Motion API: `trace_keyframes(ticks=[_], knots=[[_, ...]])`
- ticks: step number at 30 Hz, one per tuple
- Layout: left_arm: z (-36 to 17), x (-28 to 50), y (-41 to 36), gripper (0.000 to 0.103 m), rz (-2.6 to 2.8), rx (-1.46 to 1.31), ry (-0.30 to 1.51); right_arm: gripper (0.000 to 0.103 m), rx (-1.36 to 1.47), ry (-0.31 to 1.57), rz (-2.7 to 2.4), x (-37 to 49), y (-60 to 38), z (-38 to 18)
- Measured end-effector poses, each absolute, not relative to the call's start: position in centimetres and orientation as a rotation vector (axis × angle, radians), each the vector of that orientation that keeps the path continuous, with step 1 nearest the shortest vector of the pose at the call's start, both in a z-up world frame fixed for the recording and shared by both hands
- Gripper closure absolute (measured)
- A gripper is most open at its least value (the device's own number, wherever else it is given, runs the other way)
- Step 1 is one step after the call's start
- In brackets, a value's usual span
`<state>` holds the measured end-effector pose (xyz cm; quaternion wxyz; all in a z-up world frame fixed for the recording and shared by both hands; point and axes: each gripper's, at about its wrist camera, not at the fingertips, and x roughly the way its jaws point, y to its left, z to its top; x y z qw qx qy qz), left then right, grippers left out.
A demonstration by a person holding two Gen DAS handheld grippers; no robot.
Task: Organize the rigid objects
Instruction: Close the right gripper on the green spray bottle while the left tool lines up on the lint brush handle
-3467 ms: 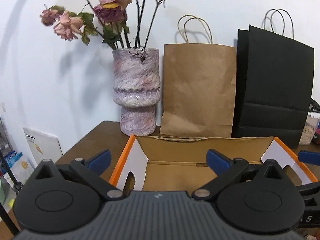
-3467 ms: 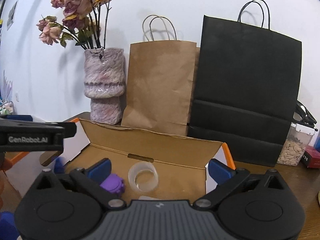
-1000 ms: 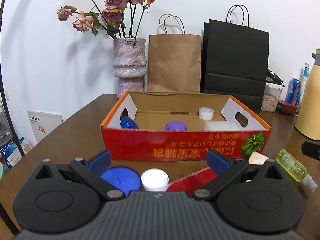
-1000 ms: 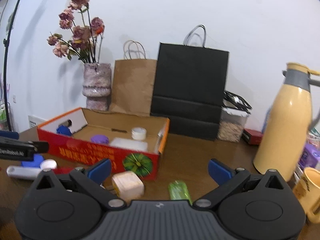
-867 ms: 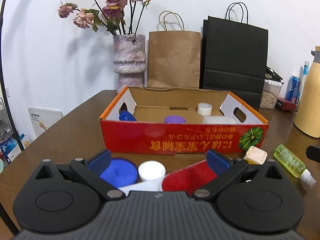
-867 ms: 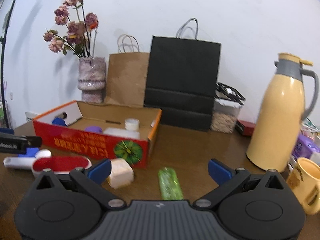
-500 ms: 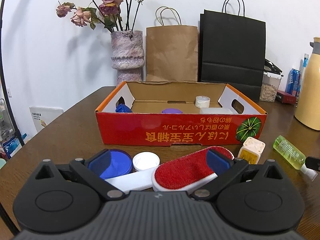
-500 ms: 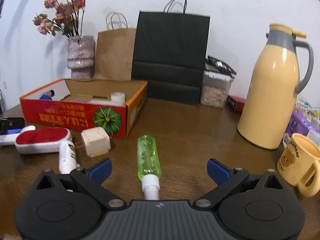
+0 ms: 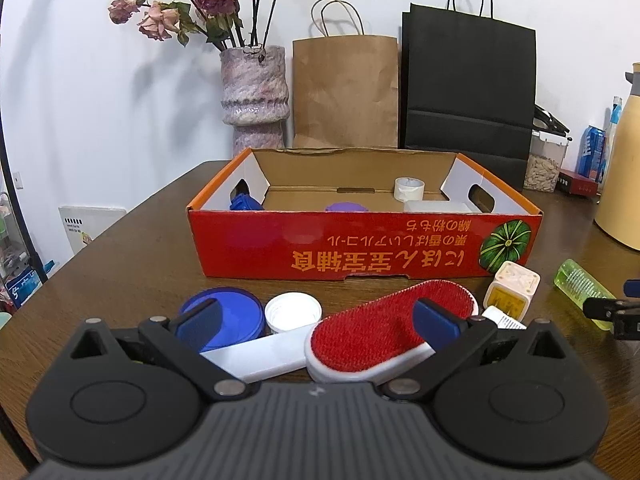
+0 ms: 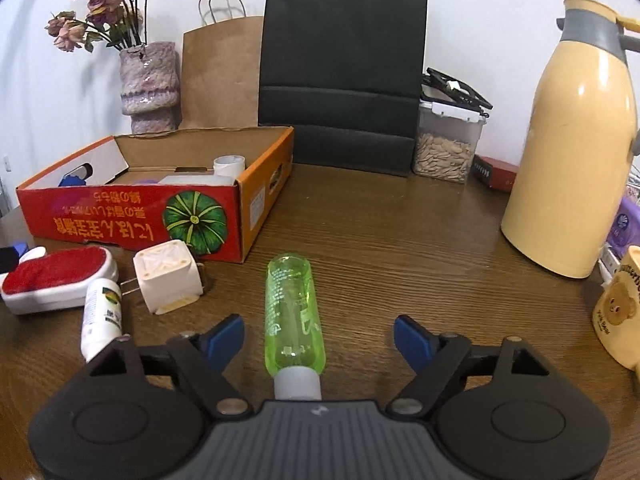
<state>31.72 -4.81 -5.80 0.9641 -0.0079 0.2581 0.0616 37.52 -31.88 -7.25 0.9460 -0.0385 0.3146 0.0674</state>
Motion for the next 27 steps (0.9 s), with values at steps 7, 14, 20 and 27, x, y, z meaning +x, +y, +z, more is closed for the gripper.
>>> trace_keyframes(ticks=[7, 14, 20, 27], knots=[[-6.0, 31.9, -4.8, 0.000, 0.120, -0.012, 0.535, 0.058, -0.043, 0.687, 0.154, 39.1, -31.8, -8.1], [-6.3, 32.4, -4.5, 0.000, 0.107, -0.013, 0.557, 0.073, -0.027, 0.649, 0.188, 37.9, -31.6, -7.9], [-6.2, 33.1, -2.5, 0.000, 0.154, -0.049, 0.558, 0.073, -0.033, 0.598, 0.176, 36.4, -31.2, -7.4], [-6.4, 33.3, 0.4, 0.000, 0.204, -0.051, 0.583, 0.073, -0.047, 0.539, 0.188, 34.0, -29.9, -6.6]])
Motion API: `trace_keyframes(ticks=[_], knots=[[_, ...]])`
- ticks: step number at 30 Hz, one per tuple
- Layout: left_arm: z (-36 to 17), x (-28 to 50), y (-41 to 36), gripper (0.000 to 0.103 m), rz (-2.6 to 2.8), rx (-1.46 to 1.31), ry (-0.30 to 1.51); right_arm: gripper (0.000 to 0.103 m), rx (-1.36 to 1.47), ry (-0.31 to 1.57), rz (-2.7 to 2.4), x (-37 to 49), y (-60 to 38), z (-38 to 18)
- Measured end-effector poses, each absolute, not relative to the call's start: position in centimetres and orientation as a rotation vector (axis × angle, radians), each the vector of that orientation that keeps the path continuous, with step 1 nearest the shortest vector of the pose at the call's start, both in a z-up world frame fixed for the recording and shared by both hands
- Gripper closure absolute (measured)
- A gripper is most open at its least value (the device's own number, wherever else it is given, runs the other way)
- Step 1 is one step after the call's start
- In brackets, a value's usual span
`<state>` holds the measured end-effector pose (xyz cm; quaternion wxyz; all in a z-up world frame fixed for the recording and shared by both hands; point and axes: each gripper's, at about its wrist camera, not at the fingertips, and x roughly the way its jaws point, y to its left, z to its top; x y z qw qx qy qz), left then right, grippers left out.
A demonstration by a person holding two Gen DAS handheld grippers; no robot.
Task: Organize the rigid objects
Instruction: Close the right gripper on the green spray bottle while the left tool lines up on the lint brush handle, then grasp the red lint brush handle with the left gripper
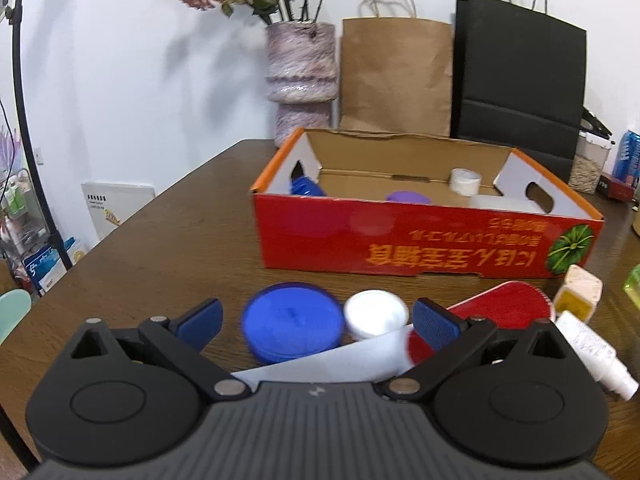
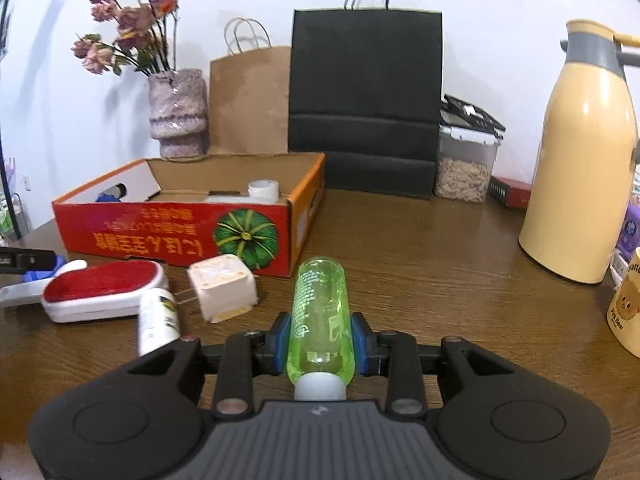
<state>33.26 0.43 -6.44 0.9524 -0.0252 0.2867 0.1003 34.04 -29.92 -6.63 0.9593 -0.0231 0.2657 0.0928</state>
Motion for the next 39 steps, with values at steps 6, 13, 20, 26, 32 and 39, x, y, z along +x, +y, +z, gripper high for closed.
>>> trace_keyframes(ticks=[6, 13, 20, 26, 32, 39], knots=[[-7.1, 33.2, 1.3, 0.002, 0.173, -0.045, 0.628, 0.073, -0.043, 0.520, 0.189, 32.9, -29.2, -6.3], [-7.4, 32.6, 1.3, 0.012, 0.155, -0.028, 0.646, 0.073, -0.023, 0.521, 0.178, 32.5, -29.2, -6.3], [-7.7, 31.8, 0.5, 0.016, 0.104, -0.003, 0.672, 0.073, -0.012, 0.516, 0.179, 31.9, -28.9, -6.2], [-7.3, 31.6, 0.4, 0.015, 0.089, -0.007, 0.648, 0.073, 0.000, 0.507, 0.178, 31.3, -28.8, -6.1], [-7.9, 32.3, -0.1, 0.029, 0.040, 0.026, 0.695, 0.073, 0.008, 0.509, 0.179, 31.0, -28.7, -6.0], [-8.1, 30.5, -2.0, 0.059, -0.033, 0.124, 0.672, 0.073, 0.020, 0.502, 0.183, 30.4, -28.6, -5.9]])
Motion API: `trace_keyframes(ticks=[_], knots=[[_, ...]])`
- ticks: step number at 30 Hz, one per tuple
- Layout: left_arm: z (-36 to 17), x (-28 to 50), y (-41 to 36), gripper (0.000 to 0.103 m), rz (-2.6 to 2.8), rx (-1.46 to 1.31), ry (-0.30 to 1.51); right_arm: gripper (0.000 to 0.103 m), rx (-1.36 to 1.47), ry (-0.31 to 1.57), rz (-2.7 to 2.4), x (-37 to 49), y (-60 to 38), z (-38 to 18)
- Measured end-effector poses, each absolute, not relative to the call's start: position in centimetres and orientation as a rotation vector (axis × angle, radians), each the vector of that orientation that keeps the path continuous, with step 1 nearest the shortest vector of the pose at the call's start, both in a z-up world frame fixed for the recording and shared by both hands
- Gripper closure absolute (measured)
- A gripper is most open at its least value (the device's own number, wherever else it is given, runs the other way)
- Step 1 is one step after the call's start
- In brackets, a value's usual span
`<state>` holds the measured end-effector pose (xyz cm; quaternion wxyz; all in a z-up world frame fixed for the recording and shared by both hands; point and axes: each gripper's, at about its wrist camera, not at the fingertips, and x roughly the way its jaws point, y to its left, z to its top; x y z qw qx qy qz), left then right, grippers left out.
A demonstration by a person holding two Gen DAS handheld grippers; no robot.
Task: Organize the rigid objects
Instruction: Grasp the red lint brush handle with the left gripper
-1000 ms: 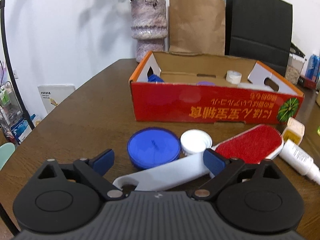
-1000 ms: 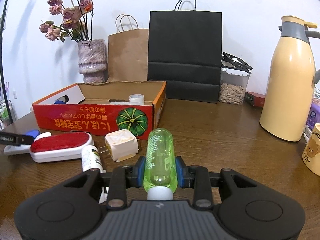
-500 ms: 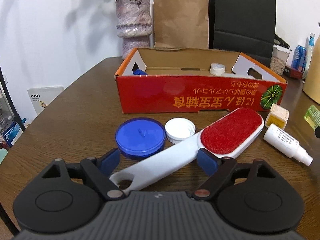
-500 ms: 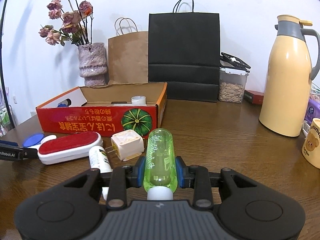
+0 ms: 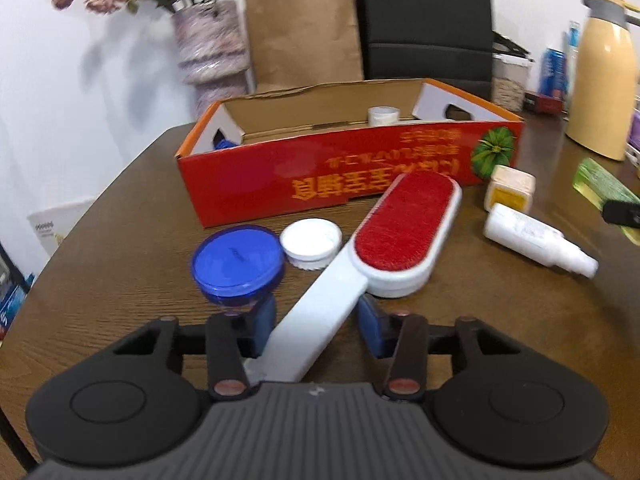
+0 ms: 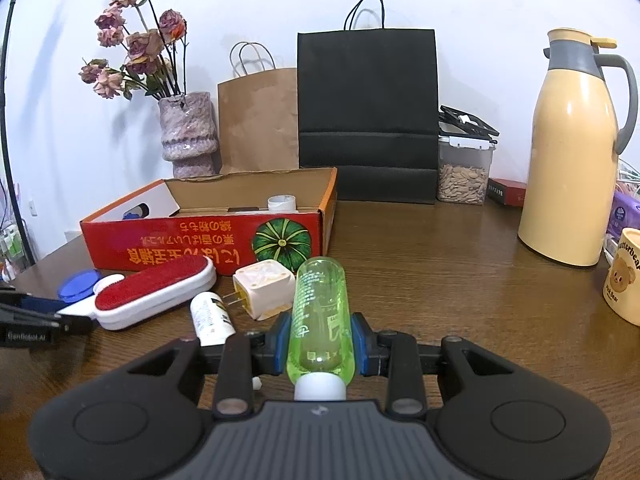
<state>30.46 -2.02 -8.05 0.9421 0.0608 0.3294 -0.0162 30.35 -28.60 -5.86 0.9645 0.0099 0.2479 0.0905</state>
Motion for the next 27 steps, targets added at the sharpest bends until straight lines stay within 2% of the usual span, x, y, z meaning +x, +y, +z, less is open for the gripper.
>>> trace_keyframes(ticks=[4, 9, 12, 16, 19, 27], knots=[[-8.0, 29.5, -2.6, 0.065, -0.066, 0.137, 0.658, 0.073, 0.021, 0.498, 0.188, 30.1, -28.5, -5.8], [-8.2, 29.3, -3.3, 0.067, -0.091, 0.160, 0.667, 0.072, 0.025, 0.495, 0.192, 30.0, -28.5, -5.7], [-8.2, 29.7, -3.3, 0.059, -0.092, 0.149, 0.675, 0.072, 0.025, 0.495, 0.193, 30.0, -28.5, -5.7], [-8.3, 30.9, -3.4, 0.059, -0.104, 0.132, 0.683, 0.072, 0.026, 0.495, 0.192, 29.9, -28.4, -5.7], [-8.3, 31.1, -3.7, 0.067, -0.132, 0.125, 0.680, 0.072, 0.027, 0.494, 0.192, 29.9, -28.4, -5.7], [-7.1, 28.5, -5.0, 0.073, -0.154, 0.143, 0.563, 0.072, 0.030, 0.489, 0.195, 29.6, -28.2, -5.6]])
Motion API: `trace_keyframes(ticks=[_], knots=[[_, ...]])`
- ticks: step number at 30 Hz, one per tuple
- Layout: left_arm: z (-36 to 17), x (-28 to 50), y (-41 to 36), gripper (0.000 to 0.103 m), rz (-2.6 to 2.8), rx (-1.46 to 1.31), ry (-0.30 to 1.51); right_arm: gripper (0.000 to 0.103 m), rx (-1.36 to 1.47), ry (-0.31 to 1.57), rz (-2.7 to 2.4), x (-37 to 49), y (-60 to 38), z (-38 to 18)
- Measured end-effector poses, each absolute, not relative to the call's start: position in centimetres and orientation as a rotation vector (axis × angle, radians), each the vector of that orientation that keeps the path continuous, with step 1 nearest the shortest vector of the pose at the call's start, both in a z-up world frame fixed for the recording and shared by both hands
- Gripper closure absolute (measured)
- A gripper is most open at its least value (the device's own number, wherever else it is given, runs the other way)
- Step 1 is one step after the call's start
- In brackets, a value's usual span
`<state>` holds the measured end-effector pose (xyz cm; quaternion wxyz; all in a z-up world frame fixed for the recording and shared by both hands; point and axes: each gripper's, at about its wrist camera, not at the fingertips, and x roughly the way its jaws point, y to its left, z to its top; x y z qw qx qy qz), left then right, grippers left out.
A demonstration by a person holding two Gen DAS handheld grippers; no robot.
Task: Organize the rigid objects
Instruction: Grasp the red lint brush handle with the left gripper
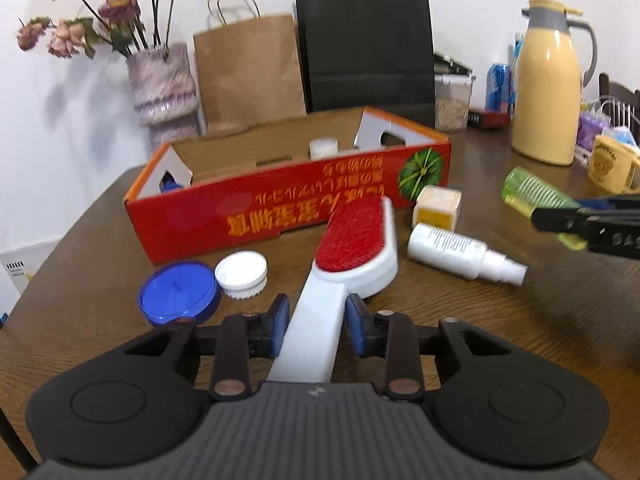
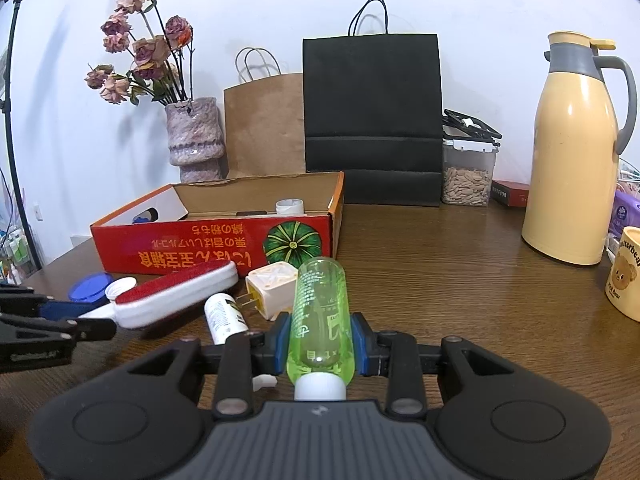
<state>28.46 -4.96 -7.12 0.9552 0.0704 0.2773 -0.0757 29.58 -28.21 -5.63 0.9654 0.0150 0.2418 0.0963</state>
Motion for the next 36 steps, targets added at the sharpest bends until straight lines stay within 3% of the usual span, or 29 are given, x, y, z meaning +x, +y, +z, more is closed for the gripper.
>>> trace_keyframes(ticks=[9, 19, 23, 25, 34, 36], knots=[[-5.9, 27.3, -4.6, 0.078, -0.156, 0.065, 0.522, 0.072, 0.035, 0.483, 0.206, 29.1, -27.8, -5.5], [-7.4, 28.2, -1.9, 0.077, -0.102, -0.056, 0.699, 0.072, 0.038, 0.478, 0.218, 28.8, -27.7, -5.5], [-7.1, 27.9, -2.7, 0.059, -0.105, -0.007, 0.670, 0.072, 0.039, 0.476, 0.221, 28.7, -27.7, -5.5], [-6.7, 28.1, -3.3, 0.030, -0.104, 0.014, 0.654, 0.072, 0.042, 0.473, 0.222, 28.6, -27.7, -5.4], [-7.3, 32.0, -6.9, 0.026, -0.080, 0.097, 0.687, 0.072, 0.056, 0.464, 0.216, 28.5, -28.0, -5.4], [-8.1, 32.8, -7.1, 0.030, -0.058, 0.096, 0.712, 0.073, 0.055, 0.464, 0.216, 28.5, -28.0, -5.4]])
